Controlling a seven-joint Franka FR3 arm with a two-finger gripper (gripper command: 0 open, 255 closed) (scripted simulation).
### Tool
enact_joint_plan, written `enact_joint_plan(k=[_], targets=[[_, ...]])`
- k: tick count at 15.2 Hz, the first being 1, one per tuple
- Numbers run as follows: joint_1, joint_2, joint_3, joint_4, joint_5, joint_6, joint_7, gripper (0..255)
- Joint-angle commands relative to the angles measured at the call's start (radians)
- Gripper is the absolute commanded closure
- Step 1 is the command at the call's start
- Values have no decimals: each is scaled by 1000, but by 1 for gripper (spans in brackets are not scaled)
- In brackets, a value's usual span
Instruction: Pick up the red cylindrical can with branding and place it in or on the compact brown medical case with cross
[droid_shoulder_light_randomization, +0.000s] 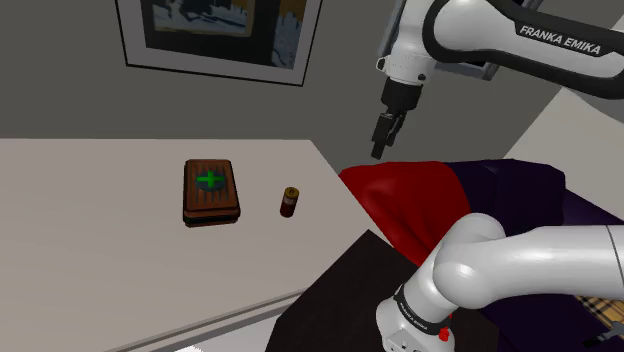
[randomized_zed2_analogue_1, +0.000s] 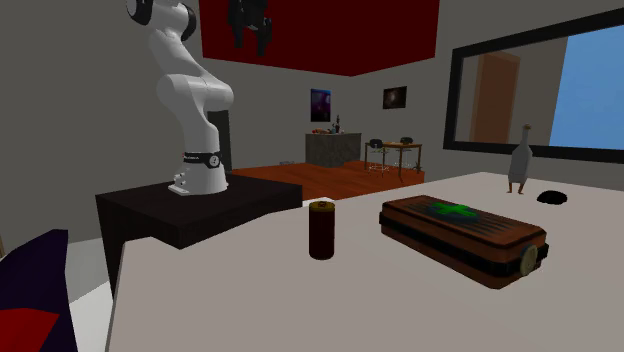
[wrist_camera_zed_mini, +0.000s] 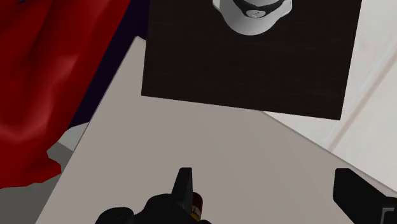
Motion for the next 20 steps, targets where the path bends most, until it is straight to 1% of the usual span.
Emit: enact_joint_plan(k=[1, 6, 11, 15, 20], targets=[[0, 0, 0, 0, 0, 0, 0, 0], [-3, 80, -27, -93, -16, 192, -28, 0], [-5, 201, -54, -149, -29, 388, -56, 0], [-5, 325, -74, -165, -33, 543, -79, 0], [-3, 504, -98, -150, -28, 726, -112, 0]])
